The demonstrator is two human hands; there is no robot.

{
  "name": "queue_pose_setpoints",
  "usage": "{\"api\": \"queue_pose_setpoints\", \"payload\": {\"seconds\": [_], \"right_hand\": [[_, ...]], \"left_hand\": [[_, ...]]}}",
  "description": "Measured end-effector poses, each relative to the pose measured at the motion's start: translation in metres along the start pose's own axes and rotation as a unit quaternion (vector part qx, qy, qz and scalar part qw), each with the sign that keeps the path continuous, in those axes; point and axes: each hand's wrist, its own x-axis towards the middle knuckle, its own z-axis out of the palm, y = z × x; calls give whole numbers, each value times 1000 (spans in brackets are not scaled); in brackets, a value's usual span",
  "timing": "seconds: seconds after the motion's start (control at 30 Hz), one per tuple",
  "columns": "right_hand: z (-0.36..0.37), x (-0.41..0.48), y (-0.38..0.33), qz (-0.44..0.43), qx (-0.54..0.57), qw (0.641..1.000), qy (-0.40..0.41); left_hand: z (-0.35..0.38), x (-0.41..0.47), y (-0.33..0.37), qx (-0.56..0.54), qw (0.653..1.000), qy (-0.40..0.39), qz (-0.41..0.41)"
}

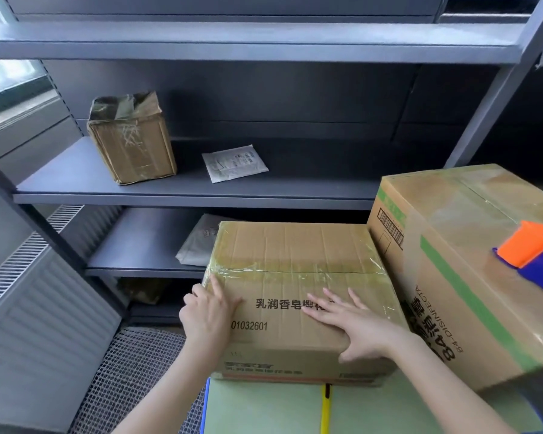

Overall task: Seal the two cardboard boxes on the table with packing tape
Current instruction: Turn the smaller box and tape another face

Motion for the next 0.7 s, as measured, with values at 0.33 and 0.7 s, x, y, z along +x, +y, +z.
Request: {"api": "queue_pose_setpoints", "payload": {"seconds": [0.33,0.7], "right_hand": [[-1,-4,-4,-6,18,1000,10],[-33,-50,-19,21,38,993,114]], "left_hand": [[0,0,0,-1,1000,-21,-1],[-36,-22,55,-120,973,-48,192]]}}
